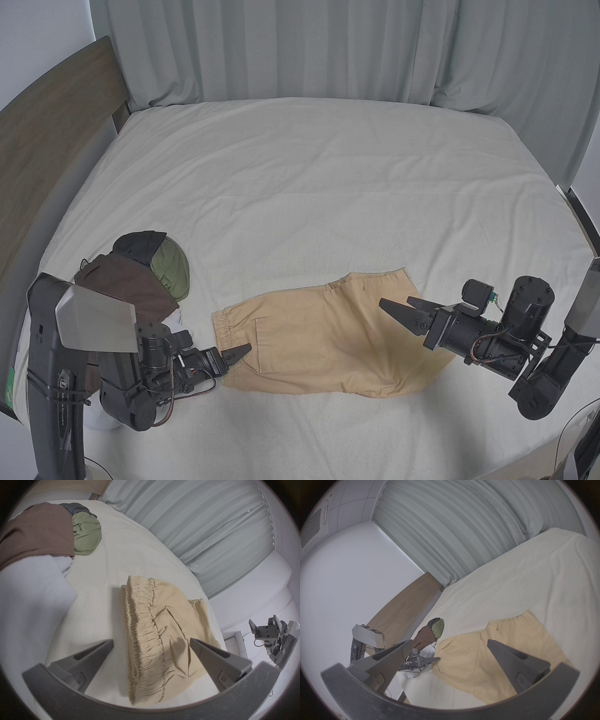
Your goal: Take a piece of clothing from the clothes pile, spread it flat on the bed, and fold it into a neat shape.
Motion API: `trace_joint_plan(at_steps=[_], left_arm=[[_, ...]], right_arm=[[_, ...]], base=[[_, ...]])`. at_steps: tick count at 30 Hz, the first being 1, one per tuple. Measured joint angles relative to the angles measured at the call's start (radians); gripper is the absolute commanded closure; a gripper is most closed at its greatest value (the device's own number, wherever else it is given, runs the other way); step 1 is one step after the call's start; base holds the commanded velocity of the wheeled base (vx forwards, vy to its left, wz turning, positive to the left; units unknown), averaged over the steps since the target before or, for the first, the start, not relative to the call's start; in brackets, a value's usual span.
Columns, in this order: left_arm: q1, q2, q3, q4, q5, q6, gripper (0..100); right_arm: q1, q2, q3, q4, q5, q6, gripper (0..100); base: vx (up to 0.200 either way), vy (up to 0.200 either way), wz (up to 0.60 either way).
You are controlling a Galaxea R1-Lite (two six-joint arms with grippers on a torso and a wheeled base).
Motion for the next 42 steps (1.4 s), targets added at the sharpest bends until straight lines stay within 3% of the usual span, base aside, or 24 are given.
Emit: trace_joint_plan(at_steps=[10, 19, 20, 42], left_arm=[[-0.036, 0.034, -0.043, -0.001, 0.009, -0.078, 0], [-0.043, 0.038, -0.052, -0.001, 0.011, -0.086, 0], [-0.044, 0.038, -0.052, -0.001, 0.011, -0.086, 100], [-0.039, 0.005, -0.017, 0.0, 0.014, -0.085, 100]], right_arm=[[0.002, 0.008, 0.0, 0.0, 0.0, 0.0, 0], [0.004, 0.015, 0.0, 0.0, 0.0, 0.0, 0], [0.004, 0.015, 0.0, 0.0, 0.0, 0.0, 0], [0.003, 0.015, 0.004, 0.0, 0.0, 0.001, 0]], base=[[0.0, 0.0, 0.0], [0.0, 0.0, 0.0], [0.0, 0.0, 0.0], [0.0, 0.0, 0.0]])
